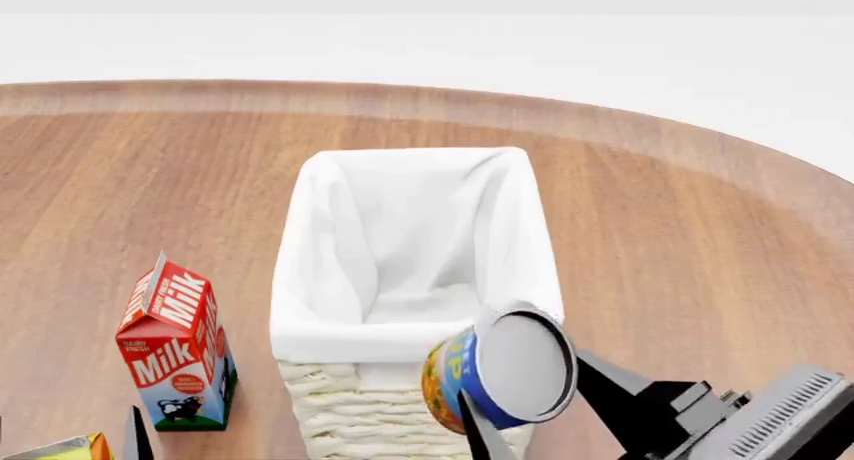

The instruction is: Pick up the alphabet soup, and put it in the basket.

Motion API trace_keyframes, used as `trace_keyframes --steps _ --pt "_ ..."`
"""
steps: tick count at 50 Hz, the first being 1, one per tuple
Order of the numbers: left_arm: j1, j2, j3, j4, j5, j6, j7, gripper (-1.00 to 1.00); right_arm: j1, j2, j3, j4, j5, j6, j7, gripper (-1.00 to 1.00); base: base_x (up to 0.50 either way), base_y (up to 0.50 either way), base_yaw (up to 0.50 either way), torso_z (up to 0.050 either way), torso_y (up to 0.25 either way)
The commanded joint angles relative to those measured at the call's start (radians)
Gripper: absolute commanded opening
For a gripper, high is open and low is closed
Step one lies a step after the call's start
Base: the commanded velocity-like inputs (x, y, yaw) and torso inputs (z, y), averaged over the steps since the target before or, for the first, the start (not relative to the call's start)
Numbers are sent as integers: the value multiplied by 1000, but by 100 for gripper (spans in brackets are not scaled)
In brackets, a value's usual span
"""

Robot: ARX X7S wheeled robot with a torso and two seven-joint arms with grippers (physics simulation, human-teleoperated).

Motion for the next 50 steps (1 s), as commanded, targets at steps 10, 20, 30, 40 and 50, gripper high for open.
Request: trace_keyframes --steps 10,20,30,40,50 --pt "-11 2 4 -25 -2 13 1 100 244 16 11 -30 84 244 170 -100 0 0 0 0 0" --pt "-8 0 6 -21 -1 15 -1 100 403 -19 -33 -8 89 386 212 -100 0 0 0 0 1" --pt "-5 -3 10 -13 0 10 -3 100 618 -119 -97 112 106 564 249 -100 0 0 0 0 0" --pt "-4 -6 12 -7 -4 9 -4 100 833 -269 -165 339 77 683 230 -100 0 0 0 2 1" --pt "-3 -11 10 0 -15 8 -5 100 973 -399 -228 567 13 738 219 -100 0 0 0 0 1"
